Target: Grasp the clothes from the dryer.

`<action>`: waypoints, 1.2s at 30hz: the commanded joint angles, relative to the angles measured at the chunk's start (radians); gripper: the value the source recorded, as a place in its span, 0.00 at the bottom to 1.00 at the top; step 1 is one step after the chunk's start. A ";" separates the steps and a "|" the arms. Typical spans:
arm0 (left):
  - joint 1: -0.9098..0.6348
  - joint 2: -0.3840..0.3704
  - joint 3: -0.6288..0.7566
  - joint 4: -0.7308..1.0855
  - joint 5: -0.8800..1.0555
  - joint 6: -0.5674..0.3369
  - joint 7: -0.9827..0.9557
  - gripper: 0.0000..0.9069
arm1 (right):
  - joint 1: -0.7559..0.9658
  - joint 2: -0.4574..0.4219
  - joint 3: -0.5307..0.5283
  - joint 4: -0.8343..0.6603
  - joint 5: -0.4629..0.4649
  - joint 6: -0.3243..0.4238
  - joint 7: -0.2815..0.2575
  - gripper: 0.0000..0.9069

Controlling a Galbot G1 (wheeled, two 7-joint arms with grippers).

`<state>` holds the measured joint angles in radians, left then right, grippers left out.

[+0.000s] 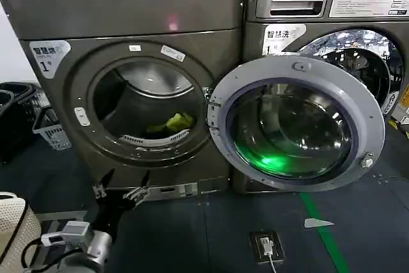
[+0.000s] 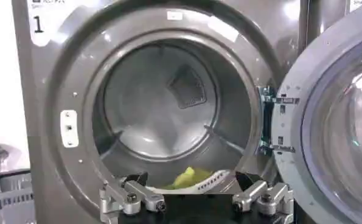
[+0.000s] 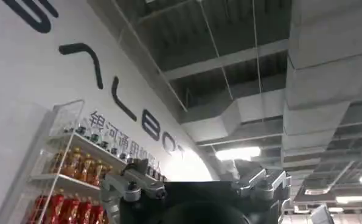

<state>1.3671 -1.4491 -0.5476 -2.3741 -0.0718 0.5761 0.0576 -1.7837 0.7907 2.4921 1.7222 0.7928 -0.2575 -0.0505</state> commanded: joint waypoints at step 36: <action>-0.017 0.001 0.001 0.012 -0.007 0.000 0.001 1.00 | 0.008 0.006 -0.008 0.008 0.015 0.026 -0.019 1.00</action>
<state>1.3486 -1.4490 -0.5471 -2.3607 -0.0792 0.5759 0.0593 -1.7755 0.7960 2.4844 1.7288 0.8069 -0.2317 -0.0692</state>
